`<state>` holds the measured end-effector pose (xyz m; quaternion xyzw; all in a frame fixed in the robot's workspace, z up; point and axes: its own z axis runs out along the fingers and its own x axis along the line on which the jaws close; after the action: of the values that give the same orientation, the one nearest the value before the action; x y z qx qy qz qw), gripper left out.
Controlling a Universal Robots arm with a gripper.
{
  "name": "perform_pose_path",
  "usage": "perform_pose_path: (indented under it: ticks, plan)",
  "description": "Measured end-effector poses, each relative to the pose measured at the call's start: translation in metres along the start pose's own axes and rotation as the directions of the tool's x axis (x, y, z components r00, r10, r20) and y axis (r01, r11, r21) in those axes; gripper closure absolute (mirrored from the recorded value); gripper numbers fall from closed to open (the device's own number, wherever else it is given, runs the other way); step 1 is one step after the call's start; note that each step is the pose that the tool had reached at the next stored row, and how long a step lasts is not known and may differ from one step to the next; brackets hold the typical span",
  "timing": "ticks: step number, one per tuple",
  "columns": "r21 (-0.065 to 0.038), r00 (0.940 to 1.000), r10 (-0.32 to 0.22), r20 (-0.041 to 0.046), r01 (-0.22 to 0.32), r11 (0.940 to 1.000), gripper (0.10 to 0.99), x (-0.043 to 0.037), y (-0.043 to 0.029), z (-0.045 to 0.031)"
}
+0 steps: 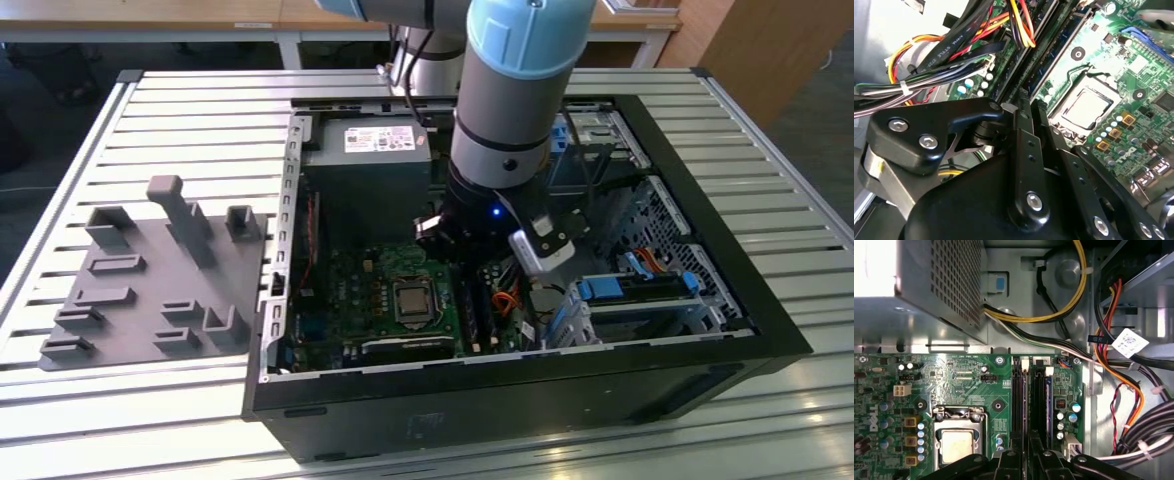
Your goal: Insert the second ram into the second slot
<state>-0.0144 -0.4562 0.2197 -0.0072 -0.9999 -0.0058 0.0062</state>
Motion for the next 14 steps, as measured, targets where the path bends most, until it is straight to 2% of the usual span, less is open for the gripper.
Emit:
perform_pose_path:
  ticks: [5,6,7,9,14]
  plan:
    - [0.000,1.0000,0.000,-0.0004,0.000,1.0000,0.878,0.0001,0.0001,-0.0069]
    - [0.000,1.0000,0.000,-0.0004,0.000,1.0000,0.878,0.0000,0.0002,-0.0069]
    - [0.000,1.0000,0.000,-0.0005,0.000,1.0000,0.957,0.0000,0.0003,-0.0069]
    - [0.001,1.0000,0.000,-0.0004,0.000,1.0000,0.980,0.0000,0.0003,-0.0069]
    - [0.001,1.0000,0.000,-0.0004,0.000,1.0000,0.980,0.0000,0.0003,-0.0028]
